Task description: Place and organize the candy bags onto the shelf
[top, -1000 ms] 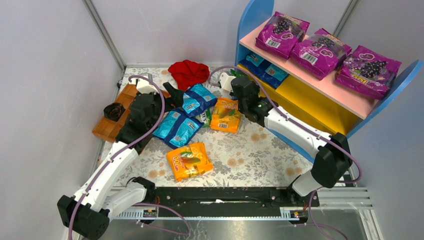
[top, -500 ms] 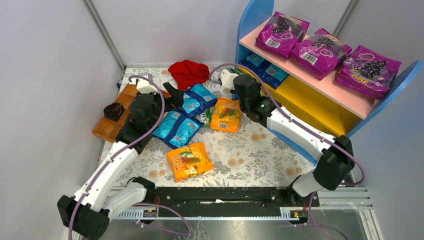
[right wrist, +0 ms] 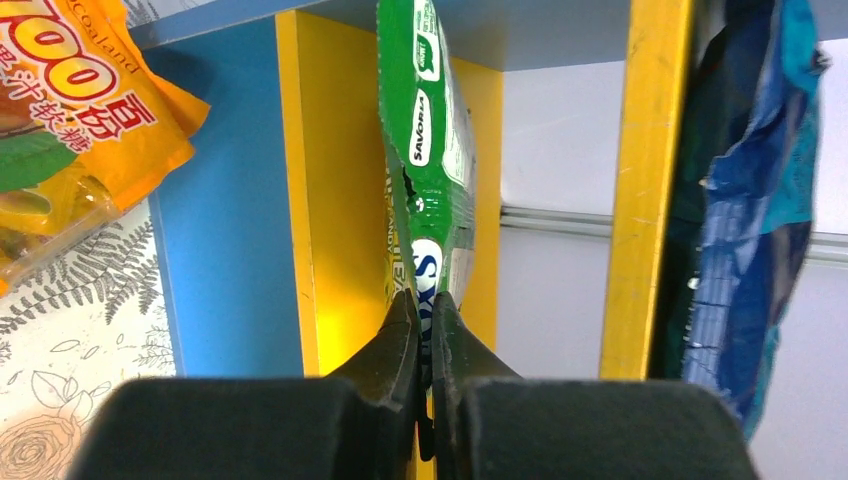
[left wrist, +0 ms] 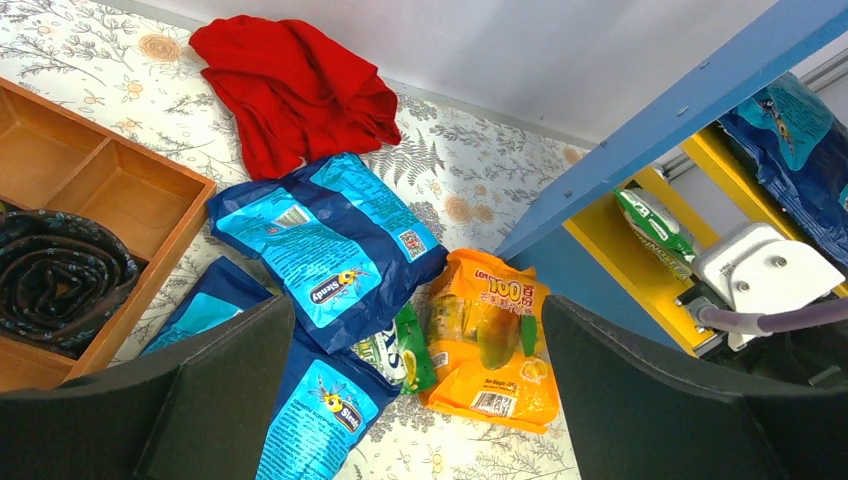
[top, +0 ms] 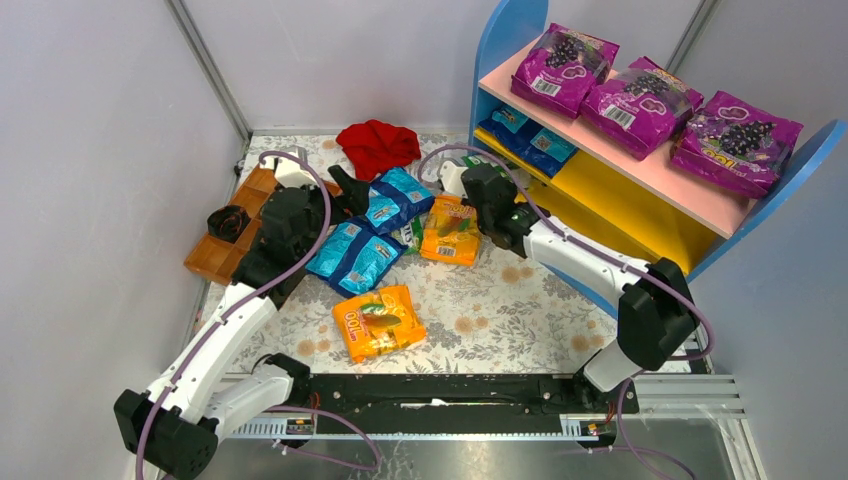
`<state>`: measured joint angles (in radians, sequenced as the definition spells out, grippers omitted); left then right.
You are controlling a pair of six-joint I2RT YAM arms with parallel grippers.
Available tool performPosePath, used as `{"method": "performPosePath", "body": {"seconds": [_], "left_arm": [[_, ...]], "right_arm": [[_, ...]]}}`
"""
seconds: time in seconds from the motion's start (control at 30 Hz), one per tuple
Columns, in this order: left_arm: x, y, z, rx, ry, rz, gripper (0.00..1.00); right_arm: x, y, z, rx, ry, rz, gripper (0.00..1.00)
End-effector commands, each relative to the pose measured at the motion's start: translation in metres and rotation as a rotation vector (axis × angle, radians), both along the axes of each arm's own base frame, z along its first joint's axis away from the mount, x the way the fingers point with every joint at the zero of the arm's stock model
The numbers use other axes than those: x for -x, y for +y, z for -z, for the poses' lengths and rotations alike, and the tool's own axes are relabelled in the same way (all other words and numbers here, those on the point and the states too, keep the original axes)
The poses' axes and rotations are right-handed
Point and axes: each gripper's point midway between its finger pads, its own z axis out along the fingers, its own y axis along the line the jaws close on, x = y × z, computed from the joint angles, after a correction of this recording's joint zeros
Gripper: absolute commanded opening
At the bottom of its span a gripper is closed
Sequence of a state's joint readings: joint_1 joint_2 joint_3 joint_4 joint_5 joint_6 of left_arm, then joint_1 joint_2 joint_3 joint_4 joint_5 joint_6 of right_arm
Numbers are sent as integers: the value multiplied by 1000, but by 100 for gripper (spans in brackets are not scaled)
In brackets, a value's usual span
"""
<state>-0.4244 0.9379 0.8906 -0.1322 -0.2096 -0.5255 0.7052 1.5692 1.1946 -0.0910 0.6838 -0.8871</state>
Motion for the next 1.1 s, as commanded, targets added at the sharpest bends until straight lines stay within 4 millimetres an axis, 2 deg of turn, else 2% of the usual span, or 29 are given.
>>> {"method": "performPosePath", "body": {"seconds": [0.0,0.1,0.23,0.37,0.43,0.57,0.67,0.8,0.87,0.97,1.07], "left_arm": [[-1,-5,-22,39,-65,13,99],[0,-5,-23,39,-68,14,99],[0,-4,-23,37,-69,10,99],[0,-3,-24,34,-71,4,99],[0,-2,-24,33,-73,3,99],[0,-2,-24,32,-72,2,99],[0,-3,-24,33,-70,3,99],[0,-4,-23,34,-68,7,99],[0,-5,-24,37,-69,11,99],[0,-6,-23,41,-68,17,99],[0,-5,-23,40,-67,13,99]], "right_arm": [[-8,1,12,-116,90,-35,0],[-13,3,20,-165,188,-70,0],[-17,4,32,-122,275,-115,0],[-27,-4,35,-82,266,-102,4],[-28,-8,36,-77,257,-89,20],[-29,-13,34,-88,227,-49,28],[-29,-14,23,-118,192,-10,40],[-13,5,17,-197,212,-69,62],[-10,15,14,-225,202,-87,69],[-12,22,14,-203,168,-71,70],[-19,24,16,-168,148,-37,61]]}}
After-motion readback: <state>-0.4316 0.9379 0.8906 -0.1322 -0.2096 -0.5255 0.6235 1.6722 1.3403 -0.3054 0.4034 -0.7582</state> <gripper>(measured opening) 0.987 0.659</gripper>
